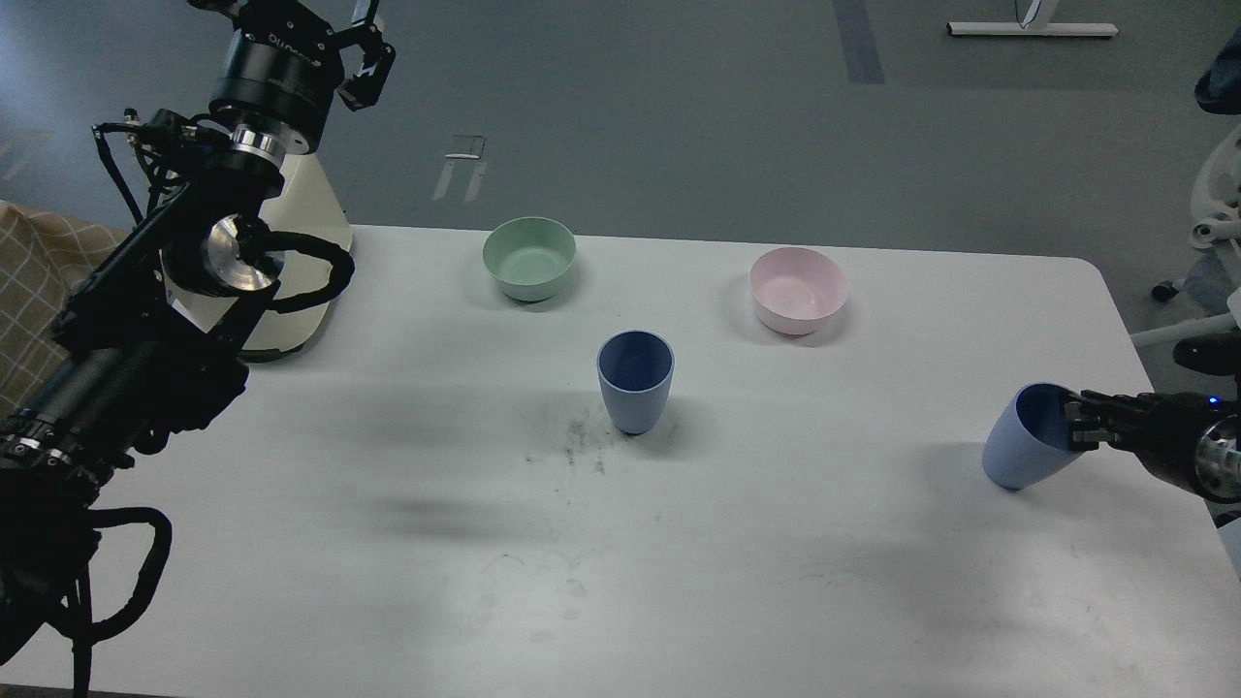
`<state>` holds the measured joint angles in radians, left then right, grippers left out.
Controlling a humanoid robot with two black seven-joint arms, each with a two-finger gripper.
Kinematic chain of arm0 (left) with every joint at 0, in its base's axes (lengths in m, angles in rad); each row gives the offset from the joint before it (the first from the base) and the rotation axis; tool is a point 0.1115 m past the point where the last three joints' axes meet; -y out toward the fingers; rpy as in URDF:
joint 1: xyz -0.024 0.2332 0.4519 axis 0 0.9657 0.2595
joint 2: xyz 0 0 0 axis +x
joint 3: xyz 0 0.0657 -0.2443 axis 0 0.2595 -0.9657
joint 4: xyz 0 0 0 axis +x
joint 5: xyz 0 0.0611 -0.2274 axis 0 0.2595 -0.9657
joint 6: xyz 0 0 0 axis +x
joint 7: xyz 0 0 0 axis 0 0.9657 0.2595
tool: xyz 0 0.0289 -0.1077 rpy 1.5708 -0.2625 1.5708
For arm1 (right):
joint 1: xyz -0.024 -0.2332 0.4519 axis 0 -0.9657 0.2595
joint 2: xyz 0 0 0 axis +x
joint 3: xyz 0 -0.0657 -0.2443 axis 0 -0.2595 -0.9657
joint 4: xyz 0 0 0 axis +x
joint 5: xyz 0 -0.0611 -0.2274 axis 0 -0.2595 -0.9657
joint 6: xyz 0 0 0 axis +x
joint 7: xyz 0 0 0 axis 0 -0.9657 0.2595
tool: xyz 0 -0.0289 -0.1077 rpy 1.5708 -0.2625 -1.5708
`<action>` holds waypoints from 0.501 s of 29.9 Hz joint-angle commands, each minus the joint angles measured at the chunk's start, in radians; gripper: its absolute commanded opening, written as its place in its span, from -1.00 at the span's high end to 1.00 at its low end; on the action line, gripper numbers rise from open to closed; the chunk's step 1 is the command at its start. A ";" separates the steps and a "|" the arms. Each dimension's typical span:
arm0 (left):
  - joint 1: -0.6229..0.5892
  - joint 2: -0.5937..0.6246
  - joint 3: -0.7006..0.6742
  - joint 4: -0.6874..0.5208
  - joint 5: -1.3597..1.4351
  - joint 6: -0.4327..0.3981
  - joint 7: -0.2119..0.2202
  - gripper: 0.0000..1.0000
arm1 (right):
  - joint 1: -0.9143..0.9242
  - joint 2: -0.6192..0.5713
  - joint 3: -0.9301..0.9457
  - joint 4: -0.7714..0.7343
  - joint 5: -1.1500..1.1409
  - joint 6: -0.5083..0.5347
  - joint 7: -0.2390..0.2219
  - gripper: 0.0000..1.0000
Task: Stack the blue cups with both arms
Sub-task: 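Reach the right gripper to the other blue cup and grasp it, then lift the blue cup with the right gripper over the center cup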
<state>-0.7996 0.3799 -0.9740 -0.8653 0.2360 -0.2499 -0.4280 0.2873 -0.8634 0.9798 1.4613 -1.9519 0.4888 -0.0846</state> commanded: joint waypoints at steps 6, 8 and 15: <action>-0.004 -0.001 0.000 0.000 0.000 0.001 0.003 -0.95 | 0.006 0.000 0.117 0.001 0.089 0.000 0.000 1.00; -0.007 -0.001 0.000 0.000 0.000 0.003 0.005 -0.95 | 0.010 -0.002 0.141 0.005 0.134 0.000 0.000 1.00; -0.012 -0.003 0.000 0.000 0.002 0.003 0.008 -0.95 | 0.163 0.004 0.201 0.094 0.317 0.000 -0.020 1.00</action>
<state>-0.8096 0.3783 -0.9740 -0.8650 0.2373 -0.2469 -0.4216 0.3825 -0.8641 1.1747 1.5248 -1.6806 0.4888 -0.0926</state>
